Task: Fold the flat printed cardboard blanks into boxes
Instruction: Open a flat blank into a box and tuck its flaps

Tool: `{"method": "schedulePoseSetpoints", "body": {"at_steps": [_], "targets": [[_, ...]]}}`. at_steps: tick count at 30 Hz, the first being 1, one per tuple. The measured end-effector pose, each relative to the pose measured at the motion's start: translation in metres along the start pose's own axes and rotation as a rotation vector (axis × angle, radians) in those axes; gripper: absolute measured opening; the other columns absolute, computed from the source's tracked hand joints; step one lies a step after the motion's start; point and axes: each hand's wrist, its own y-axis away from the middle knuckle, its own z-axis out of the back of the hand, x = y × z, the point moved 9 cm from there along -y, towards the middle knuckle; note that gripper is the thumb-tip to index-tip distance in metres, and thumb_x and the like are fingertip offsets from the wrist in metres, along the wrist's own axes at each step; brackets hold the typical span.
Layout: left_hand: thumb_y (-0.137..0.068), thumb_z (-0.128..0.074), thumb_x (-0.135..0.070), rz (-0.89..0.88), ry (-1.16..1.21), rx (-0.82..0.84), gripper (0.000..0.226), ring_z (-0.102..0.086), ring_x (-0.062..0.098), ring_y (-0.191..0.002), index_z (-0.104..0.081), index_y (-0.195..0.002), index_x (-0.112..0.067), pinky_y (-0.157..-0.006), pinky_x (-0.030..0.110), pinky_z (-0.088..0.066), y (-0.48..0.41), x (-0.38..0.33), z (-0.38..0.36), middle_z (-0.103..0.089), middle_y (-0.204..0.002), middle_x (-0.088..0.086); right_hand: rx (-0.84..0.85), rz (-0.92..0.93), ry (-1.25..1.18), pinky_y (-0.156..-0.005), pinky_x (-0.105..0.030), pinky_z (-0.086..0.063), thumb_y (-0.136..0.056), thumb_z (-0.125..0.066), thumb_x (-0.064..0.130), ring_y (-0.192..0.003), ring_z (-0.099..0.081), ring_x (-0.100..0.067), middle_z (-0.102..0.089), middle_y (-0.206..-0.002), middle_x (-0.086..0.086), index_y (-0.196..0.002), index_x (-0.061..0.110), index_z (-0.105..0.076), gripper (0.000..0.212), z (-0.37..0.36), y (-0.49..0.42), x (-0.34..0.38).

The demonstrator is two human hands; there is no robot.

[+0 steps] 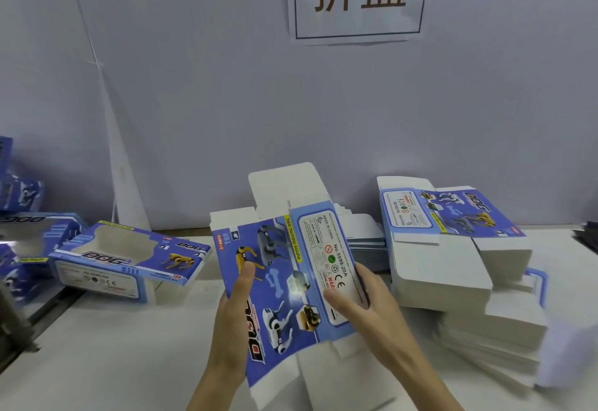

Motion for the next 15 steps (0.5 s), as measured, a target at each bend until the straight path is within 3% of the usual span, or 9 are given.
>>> {"method": "schedulePoseSetpoints", "body": {"at_steps": [2, 3, 5, 7, 8, 12, 13, 15], "targets": [[-0.045, -0.067, -0.07, 0.009, -0.034, 0.046, 0.098, -0.07, 0.014, -0.054, -0.057, -0.115, -0.003, -0.039, 0.02, -0.05, -0.001, -0.005, -0.001, -0.074, -0.093, 0.019, 0.035, -0.02, -0.147, -0.074, -0.019, -0.055, -0.056, -0.074, 0.063, -0.097, -0.068, -0.003, -0.07, -0.107, 0.016, -0.114, 0.035, -0.057, 0.067, 0.002, -0.002, -0.002], [-0.039, -0.072, -0.069, 0.017, -0.059, 0.035, 0.107, -0.069, 0.014, -0.05, -0.054, -0.114, 0.004, -0.037, 0.021, -0.049, -0.001, -0.005, 0.002, -0.071, -0.095, 0.025, 0.049, -0.023, -0.191, -0.069, -0.017, -0.055, -0.058, -0.075, 0.058, -0.093, -0.069, -0.004, -0.072, -0.103, 0.017, -0.113, 0.033, -0.058, 0.063, 0.002, -0.002, -0.002], [-0.054, -0.072, -0.055, 0.072, -0.114, -0.032, 0.075, -0.07, 0.021, -0.053, -0.062, -0.111, -0.006, -0.04, 0.026, -0.053, -0.004, 0.002, 0.007, -0.074, -0.081, 0.015, 0.044, -0.003, -0.178, -0.07, -0.019, -0.056, -0.059, -0.075, 0.059, -0.094, -0.069, -0.004, -0.071, -0.103, 0.017, -0.114, 0.032, -0.057, 0.064, 0.002, -0.001, -0.001], [-0.075, -0.071, -0.035, 0.066, -0.176, -0.088, 0.03, -0.069, 0.024, -0.052, -0.066, -0.098, -0.017, -0.04, 0.029, -0.053, -0.003, 0.007, 0.016, -0.073, -0.068, 0.007, 0.024, 0.025, -0.081, -0.082, -0.025, -0.056, -0.058, -0.072, 0.067, -0.103, -0.065, -0.003, -0.067, -0.114, 0.016, -0.119, 0.035, -0.054, 0.071, 0.003, 0.0, 0.001], [-0.081, -0.07, -0.026, 0.067, -0.195, -0.103, 0.018, -0.068, 0.024, -0.05, -0.065, -0.095, -0.016, -0.039, 0.029, -0.053, -0.002, 0.01, 0.022, -0.073, -0.065, 0.006, 0.027, 0.025, -0.019, -0.088, -0.027, -0.054, -0.06, -0.07, 0.069, -0.107, -0.062, -0.001, -0.063, -0.119, 0.017, -0.123, 0.036, -0.051, 0.074, 0.003, 0.001, 0.0], [-0.084, -0.069, -0.014, 0.164, -0.201, -0.035, 0.011, -0.068, 0.03, -0.05, -0.064, -0.093, -0.01, -0.038, 0.03, -0.052, -0.007, 0.015, 0.023, -0.073, -0.07, 0.016, 0.008, 0.048, 0.47, -0.101, -0.019, -0.041, -0.085, -0.06, 0.059, -0.124, -0.041, 0.001, -0.039, -0.143, 0.009, -0.146, 0.026, -0.027, 0.077, -0.008, 0.001, 0.001], [-0.084, -0.069, -0.013, 0.17, -0.206, -0.015, 0.011, -0.068, 0.031, -0.05, -0.064, -0.093, -0.01, -0.037, 0.03, -0.051, -0.007, 0.016, 0.022, -0.073, -0.071, 0.017, -0.078, 0.155, 0.58, -0.106, -0.02, -0.038, -0.09, -0.059, 0.051, -0.132, -0.035, -0.005, -0.033, -0.148, 0.004, -0.15, 0.021, -0.022, 0.077, -0.011, 0.001, 0.013], [-0.08, -0.071, -0.014, 0.168, -0.219, 0.022, 0.018, -0.069, 0.034, -0.054, -0.064, -0.096, -0.01, -0.041, 0.033, -0.054, -0.008, 0.017, 0.019, -0.073, -0.074, 0.018, -0.214, 0.478, 0.704, -0.11, -0.03, -0.036, -0.092, -0.061, 0.031, -0.141, -0.034, -0.023, -0.036, -0.151, -0.01, -0.149, 0.007, -0.03, 0.069, -0.025, 0.006, 0.053]]}}
